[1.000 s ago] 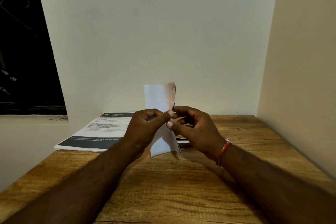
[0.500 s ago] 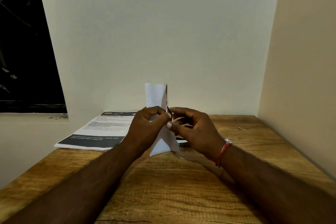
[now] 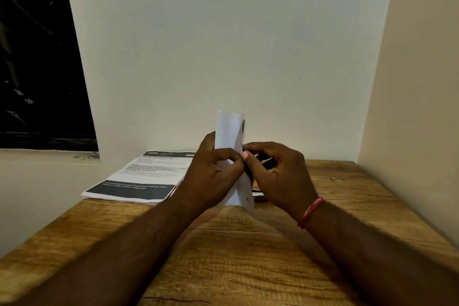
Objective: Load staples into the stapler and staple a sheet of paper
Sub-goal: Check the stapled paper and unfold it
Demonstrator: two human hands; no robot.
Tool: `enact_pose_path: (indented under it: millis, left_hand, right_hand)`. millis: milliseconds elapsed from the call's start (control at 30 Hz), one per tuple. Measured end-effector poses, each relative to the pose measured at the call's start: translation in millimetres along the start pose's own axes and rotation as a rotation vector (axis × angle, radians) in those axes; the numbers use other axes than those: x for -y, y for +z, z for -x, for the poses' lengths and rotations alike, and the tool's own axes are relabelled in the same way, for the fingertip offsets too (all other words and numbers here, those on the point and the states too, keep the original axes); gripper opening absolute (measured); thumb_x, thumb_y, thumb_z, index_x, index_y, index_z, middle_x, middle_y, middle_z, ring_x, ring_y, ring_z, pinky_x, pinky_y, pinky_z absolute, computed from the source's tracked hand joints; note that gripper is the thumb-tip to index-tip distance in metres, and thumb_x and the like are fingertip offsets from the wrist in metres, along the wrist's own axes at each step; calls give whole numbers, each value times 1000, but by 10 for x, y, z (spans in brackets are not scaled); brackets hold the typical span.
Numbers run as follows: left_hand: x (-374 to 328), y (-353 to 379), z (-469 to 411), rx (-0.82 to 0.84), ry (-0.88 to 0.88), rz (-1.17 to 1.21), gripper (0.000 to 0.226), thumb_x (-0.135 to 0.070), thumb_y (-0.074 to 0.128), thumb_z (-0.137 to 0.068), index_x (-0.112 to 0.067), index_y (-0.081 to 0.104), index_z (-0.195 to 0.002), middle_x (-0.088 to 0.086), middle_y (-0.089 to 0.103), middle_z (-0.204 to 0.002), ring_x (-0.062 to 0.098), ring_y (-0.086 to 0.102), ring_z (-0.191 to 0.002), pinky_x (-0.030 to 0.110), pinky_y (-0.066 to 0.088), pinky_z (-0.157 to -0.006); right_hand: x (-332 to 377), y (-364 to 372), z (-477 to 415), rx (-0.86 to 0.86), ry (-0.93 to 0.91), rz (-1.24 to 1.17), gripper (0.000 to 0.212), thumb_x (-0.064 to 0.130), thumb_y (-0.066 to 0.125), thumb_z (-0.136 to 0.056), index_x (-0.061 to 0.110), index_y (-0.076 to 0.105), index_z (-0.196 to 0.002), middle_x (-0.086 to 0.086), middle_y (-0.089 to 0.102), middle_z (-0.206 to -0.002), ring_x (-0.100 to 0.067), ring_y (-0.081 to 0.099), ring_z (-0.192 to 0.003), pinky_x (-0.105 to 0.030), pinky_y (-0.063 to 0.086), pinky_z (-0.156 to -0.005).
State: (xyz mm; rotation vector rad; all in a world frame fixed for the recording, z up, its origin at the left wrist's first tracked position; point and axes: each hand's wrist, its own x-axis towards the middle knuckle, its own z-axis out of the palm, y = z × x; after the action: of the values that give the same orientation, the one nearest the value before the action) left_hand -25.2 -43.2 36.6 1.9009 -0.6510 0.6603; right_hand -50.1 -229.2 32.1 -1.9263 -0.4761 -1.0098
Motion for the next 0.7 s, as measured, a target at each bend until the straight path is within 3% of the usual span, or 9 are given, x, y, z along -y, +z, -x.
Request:
enact_pose_path:
  millis: [100, 200, 333, 400, 467, 533, 600, 700]
  left_hand:
    - [-77, 37, 38, -26, 67, -34, 26, -52, 73, -92, -30, 85, -88, -6, 53, -159, 19, 47, -152, 37, 49, -119]
    - [-123, 42, 59, -107, 133, -128, 17, -45, 78, -93, -30, 86, -88, 0, 43, -173, 22, 34, -164, 44, 36, -129]
    - [-164, -30, 101, -181, 298, -266, 11, -42, 84, -93, -33, 85, -86, 10, 15, -189, 26, 7, -176, 42, 14, -139]
    - [-197, -36, 98, -217, 350, -302, 12, -42, 85, -89, -33, 84, -97, 10, 23, -186, 28, 12, -175, 42, 16, -138]
    - [-210, -19, 104, -215, 300, -300, 32, -41, 86, -87, -29, 79, -116, 2, 50, -169, 24, 38, -161, 44, 36, -130]
    - [-211, 10, 119, -172, 167, -230, 44, -43, 85, -88, -28, 71, -128, -7, 67, -140, 15, 60, -131, 42, 58, -108]
    - [-207, 17, 117, -144, 59, -135, 41, -46, 83, -90, -30, 69, -126, -13, 72, -120, 13, 70, -105, 38, 65, -89]
    - [-189, 25, 85, -165, 14, -78, 32, -51, 79, -90, -31, 73, -115, -16, 74, -106, 12, 73, -88, 34, 65, -76]
  right_hand:
    - [18, -17, -19, -45, -39, 8, 13, 21, 77, -104, 27, 87, -109, 20, 82, -94, -4, 79, -88, -19, 64, -71]
    - [-12, -11, -27, -54, 29, -9, 14, 23, 74, -107, 28, 86, -104, 16, 81, -83, -8, 79, -81, -30, 67, -68]
    - [-41, 27, -34, -32, 187, -150, 12, 27, 74, -107, 26, 84, -99, 8, 83, -84, -13, 82, -76, -37, 71, -68]
    - [-36, 41, -26, -8, 233, -230, 11, 26, 74, -107, 25, 84, -101, 5, 85, -89, -16, 84, -82, -39, 72, -73]
    - [-26, 61, 3, 7, 230, -231, 11, 26, 74, -106, 29, 83, -101, 9, 86, -93, -13, 85, -87, -33, 71, -76]
    - [-15, 70, 32, 25, 210, -207, 12, 27, 75, -106, 34, 82, -100, 15, 85, -95, -8, 84, -89, -27, 70, -77]
    - [-12, 71, 40, 38, 197, -174, 13, 27, 74, -105, 37, 81, -100, 18, 85, -97, -7, 84, -90, -25, 69, -77]
    - [-11, 71, 47, 56, 184, -132, 12, 24, 74, -105, 33, 82, -103, 18, 85, -97, -7, 84, -90, -26, 69, -77]
